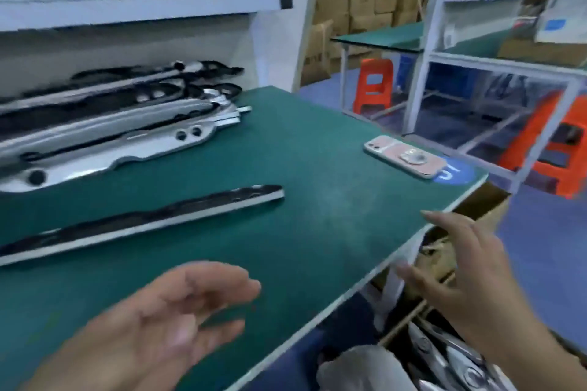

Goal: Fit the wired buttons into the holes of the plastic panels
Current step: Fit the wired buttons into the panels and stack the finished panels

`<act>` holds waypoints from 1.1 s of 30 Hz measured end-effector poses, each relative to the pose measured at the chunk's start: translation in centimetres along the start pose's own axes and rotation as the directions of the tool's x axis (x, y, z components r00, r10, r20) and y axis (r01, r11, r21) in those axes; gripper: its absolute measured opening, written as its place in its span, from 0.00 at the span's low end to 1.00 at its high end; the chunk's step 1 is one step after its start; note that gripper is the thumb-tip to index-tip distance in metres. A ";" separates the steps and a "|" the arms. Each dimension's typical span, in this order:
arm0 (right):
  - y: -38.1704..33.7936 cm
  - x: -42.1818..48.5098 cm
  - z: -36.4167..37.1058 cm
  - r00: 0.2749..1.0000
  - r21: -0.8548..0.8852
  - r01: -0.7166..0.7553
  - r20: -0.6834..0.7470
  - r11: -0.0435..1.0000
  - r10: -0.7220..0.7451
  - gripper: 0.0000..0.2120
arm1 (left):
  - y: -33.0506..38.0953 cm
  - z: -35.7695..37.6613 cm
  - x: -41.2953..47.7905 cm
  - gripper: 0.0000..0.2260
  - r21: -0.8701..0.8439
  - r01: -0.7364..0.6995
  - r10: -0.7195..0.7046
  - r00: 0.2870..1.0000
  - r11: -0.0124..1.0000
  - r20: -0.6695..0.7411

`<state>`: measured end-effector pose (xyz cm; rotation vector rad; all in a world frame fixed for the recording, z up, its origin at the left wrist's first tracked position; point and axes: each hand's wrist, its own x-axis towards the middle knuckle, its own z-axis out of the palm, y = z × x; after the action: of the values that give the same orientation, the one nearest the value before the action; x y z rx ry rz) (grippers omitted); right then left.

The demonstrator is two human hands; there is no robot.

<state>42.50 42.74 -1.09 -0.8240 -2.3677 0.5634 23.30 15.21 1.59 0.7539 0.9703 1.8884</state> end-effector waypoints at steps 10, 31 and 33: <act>-17.4 12.8 17.4 0.763 -0.245 0.557 0.527 0.794 -0.373 0.34 | 11.3 -15.8 -12.4 0.13 0.384 -0.091 0.361 0.585 0.919 -0.726; -25.5 8.7 18.4 0.424 0.143 0.669 0.732 0.729 -0.533 0.31 | 11.1 -19.9 -14.2 0.10 0.554 0.255 0.455 0.357 0.793 -0.816; -24.9 7.4 18.7 0.421 0.100 0.741 0.700 0.664 -0.577 0.44 | 11.2 -19.5 -14.0 0.09 0.588 0.276 0.497 0.337 0.760 -0.800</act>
<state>15.41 25.97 1.15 0.4409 -3.1798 0.2498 9.45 -7.26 -0.67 -0.1078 2.5113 2.0796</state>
